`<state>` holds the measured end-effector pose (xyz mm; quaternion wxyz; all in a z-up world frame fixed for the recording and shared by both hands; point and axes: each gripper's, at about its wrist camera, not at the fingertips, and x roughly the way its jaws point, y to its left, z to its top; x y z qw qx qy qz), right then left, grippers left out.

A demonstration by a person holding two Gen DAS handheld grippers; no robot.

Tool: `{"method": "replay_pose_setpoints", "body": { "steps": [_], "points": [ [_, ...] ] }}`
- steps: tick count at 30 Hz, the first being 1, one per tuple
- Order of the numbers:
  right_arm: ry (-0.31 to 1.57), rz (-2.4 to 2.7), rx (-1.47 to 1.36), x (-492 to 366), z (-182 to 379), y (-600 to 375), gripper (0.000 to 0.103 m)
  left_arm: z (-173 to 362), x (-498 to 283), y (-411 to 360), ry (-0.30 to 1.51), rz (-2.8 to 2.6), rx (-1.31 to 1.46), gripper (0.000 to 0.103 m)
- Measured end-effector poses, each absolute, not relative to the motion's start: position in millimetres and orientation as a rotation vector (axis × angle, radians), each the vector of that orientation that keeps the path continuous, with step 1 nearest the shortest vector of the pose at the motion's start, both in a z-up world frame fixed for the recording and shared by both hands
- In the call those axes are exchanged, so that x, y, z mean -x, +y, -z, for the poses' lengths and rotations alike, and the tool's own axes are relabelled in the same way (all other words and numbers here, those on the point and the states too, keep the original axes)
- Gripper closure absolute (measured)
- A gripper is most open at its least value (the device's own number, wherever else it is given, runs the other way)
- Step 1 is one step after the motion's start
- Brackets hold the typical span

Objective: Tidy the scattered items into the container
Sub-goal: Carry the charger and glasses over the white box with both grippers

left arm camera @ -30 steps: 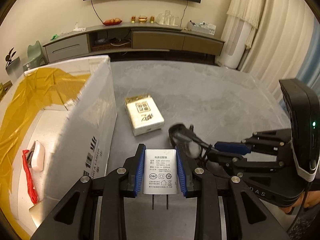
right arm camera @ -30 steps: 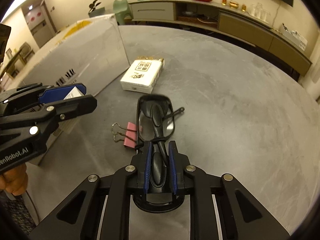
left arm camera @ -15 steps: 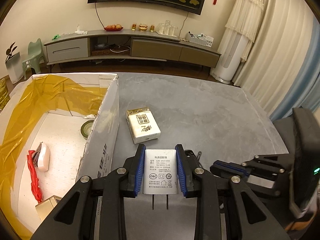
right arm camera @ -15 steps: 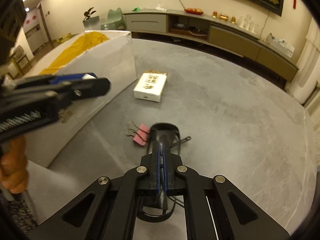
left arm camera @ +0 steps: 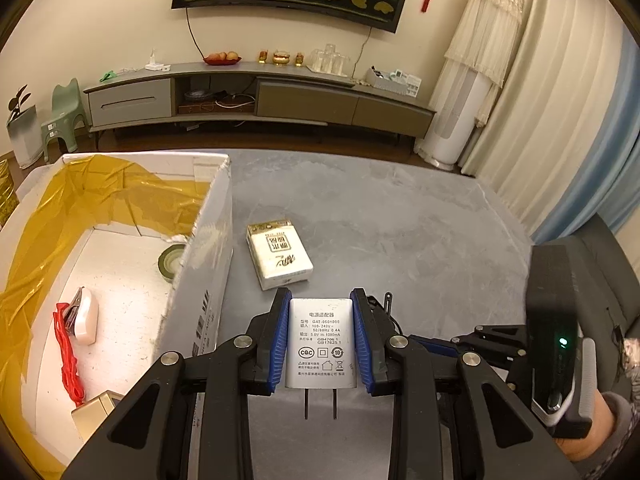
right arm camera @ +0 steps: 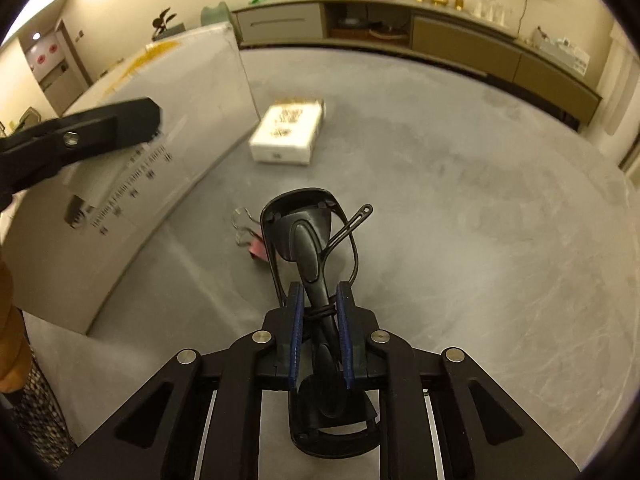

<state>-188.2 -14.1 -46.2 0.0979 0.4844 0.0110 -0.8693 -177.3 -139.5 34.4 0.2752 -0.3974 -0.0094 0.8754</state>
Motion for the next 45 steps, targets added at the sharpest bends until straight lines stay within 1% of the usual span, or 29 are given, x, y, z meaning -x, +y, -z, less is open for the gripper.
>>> {"method": "replay_pose_setpoints", "body": {
  "steps": [6, 14, 21, 27, 32, 37, 39, 45],
  "points": [
    [0.053, 2.651, -1.349, 168, 16, -33, 0.086, -50, 177, -158, -0.133, -2.336, 1.04, 0.072],
    [0.105, 2.686, -1.278, 154, -20, -62, 0.086, -77, 173, -186, -0.224, -2.335, 0.967, 0.072],
    [0.182, 2.708, -1.198, 155, -56, -97, 0.086, -94, 176, -216, -0.313, -2.351, 0.915, 0.072],
    [0.19, 2.688, -1.162, 164, -77, -130, 0.086, -103, 181, -244, -0.417, -2.341, 0.886, 0.072],
    [0.181, 2.663, -1.134, 177, -93, -159, 0.086, -104, 194, -273, -0.509, -2.365, 0.897, 0.072],
    [0.128, 2.627, -1.131, 196, -101, -181, 0.086, -99, 206, -299, -0.595, -2.386, 0.918, 0.072],
    [0.107, 2.61, -1.136, 203, -102, -190, 0.091, -94, 212, -308, -0.633, -2.392, 0.938, 0.072],
    [0.122, 2.575, -1.161, 224, -94, -214, 0.091, -84, 223, -330, -0.715, -2.415, 0.968, 0.072]
  ]
}}
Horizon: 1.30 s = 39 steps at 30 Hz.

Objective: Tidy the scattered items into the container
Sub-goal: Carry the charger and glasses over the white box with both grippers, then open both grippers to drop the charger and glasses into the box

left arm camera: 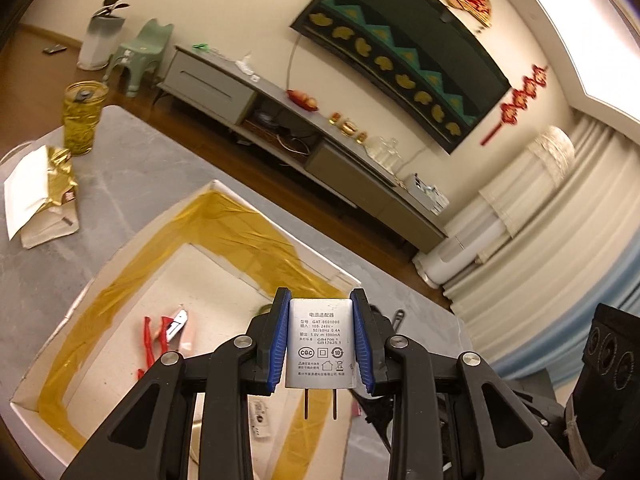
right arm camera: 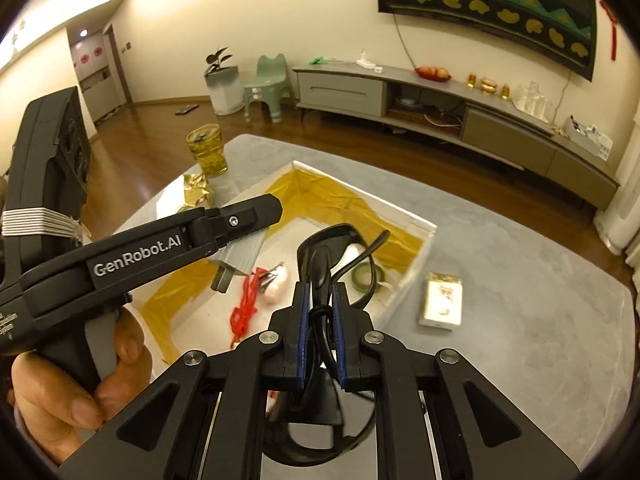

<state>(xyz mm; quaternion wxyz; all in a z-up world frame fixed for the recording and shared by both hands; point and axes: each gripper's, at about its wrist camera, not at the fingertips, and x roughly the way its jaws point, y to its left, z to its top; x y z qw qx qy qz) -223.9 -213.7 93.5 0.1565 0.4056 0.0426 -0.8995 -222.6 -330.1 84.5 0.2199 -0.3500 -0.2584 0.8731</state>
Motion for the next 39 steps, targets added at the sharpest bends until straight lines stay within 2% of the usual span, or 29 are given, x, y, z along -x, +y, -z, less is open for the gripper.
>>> {"method": "replay_pose_setpoints", "body": {
  "steps": [12, 25, 39],
  "points": [
    [0.128, 2.543, -1.225, 265, -70, -227, 0.091, -73, 236, -363, -0.825, -2.441, 0.985, 0.072],
    [0.16, 2.471, -1.242, 329, -65, -241, 0.091, -41, 244, -357, -1.007, -2.297, 1.118, 0.072],
    [0.345, 2.375, -1.212, 360, -41, -271, 0.089, -32, 239, -331, -0.916, -2.361, 1.274, 0.072]
  ]
}}
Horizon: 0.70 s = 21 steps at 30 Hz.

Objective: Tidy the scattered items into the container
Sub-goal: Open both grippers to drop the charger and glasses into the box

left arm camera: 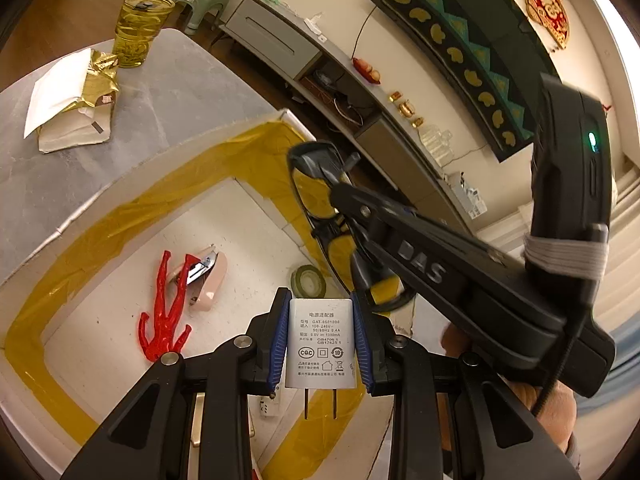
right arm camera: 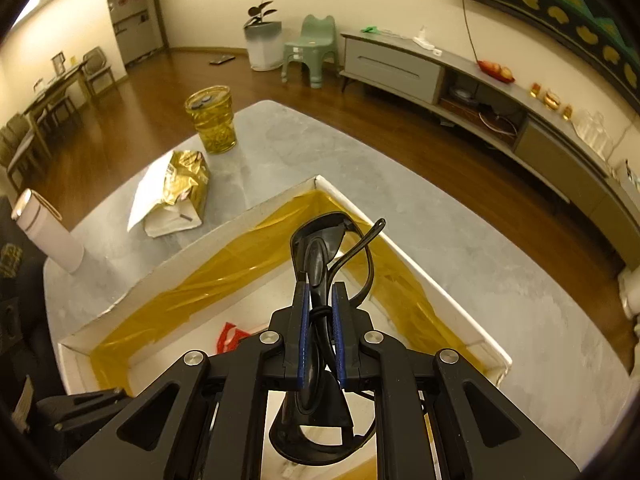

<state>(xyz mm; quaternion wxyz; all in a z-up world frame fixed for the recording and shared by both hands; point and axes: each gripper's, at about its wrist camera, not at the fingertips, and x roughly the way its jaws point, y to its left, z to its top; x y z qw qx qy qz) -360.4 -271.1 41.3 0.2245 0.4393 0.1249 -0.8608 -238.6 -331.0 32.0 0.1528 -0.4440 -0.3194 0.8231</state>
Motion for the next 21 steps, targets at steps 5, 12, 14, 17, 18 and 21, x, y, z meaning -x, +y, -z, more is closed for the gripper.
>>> {"method": "replay_pose_setpoints", "body": {
  "steps": [5, 12, 14, 17, 18, 21],
  "points": [
    [0.285, 2.39, -1.208, 364, -36, -258, 0.077, -31, 239, -333, -0.92, -2.38, 1.296, 0.072],
    [0.209, 2.409, -1.186, 347, -43, -236, 0.076, -47, 228, -325, -0.771, -2.532, 1.238, 0.072],
    [0.215, 2.422, -1.173, 340, -47, -231, 0.075, -50, 226, -323, -0.733, -2.553, 1.219, 0.072],
    [0.201, 2.433, -1.157, 332, -53, -226, 0.074, -55, 223, -322, -0.691, -2.585, 1.187, 0.072],
    [0.194, 2.437, -1.151, 329, -56, -224, 0.074, -56, 222, -322, -0.684, -2.591, 1.178, 0.072],
    [0.176, 2.444, -1.135, 321, -63, -218, 0.073, -60, 224, -319, -0.671, -2.597, 1.165, 0.072]
  ]
}}
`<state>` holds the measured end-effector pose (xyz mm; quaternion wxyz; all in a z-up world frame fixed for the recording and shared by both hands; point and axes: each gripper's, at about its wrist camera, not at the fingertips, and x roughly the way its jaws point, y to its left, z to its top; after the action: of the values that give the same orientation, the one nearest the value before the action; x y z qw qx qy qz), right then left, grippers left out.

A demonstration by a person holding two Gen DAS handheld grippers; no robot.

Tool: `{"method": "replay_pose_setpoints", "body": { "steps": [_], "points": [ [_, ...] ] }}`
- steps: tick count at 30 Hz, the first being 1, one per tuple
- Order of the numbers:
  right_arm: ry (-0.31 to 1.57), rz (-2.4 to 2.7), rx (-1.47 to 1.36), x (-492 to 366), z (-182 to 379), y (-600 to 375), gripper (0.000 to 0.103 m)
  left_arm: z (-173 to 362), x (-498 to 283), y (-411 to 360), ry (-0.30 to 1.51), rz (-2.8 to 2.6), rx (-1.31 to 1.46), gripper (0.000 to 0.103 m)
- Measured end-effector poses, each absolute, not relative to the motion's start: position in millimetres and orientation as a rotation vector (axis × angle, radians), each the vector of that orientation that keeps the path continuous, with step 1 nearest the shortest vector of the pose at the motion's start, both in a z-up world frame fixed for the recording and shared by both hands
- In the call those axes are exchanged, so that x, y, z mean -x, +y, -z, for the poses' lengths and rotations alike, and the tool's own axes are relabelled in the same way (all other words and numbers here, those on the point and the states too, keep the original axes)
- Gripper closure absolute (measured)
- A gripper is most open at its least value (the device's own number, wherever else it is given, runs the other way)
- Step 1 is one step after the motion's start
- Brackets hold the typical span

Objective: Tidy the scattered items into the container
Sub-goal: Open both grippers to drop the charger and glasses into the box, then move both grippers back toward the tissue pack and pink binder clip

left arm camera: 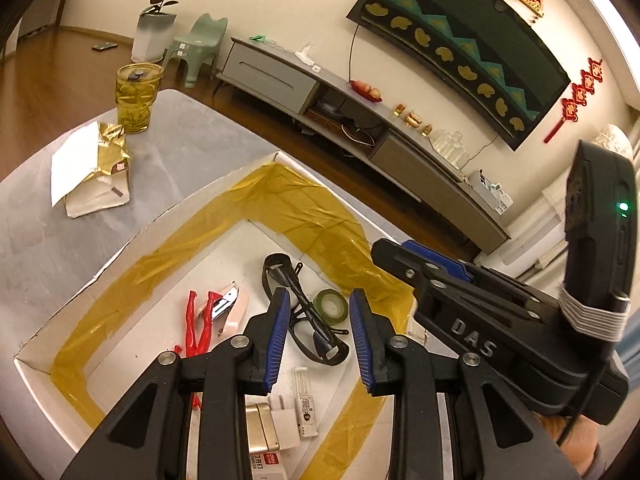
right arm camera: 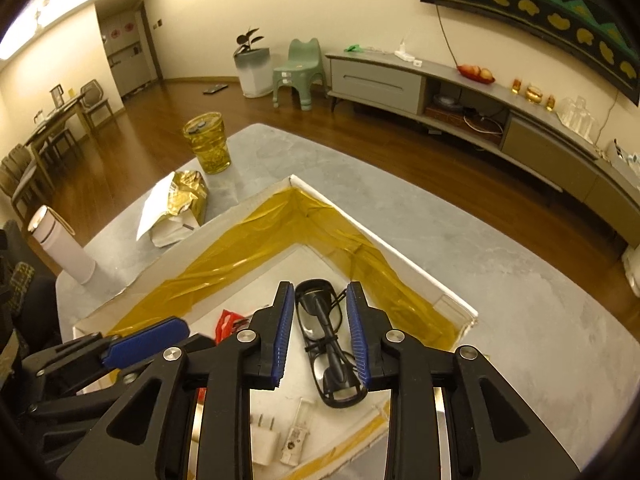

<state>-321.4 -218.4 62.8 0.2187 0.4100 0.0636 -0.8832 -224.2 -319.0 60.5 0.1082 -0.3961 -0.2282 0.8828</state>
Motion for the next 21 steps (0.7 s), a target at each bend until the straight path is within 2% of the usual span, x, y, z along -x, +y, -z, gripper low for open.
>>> {"method": "replay_pose_setpoints", "body": {
  "steps": [11, 21],
  "points": [
    [0.067, 2.446, -1.085, 284, -79, -189, 0.07, -69, 217, -308, -0.616, -2.607, 1.123, 0.072],
    [-0.154, 2.414, -1.041, 247, -88, -134, 0.07, -79, 205, -290, -0.513, -2.631, 1.059, 0.072]
  ]
}}
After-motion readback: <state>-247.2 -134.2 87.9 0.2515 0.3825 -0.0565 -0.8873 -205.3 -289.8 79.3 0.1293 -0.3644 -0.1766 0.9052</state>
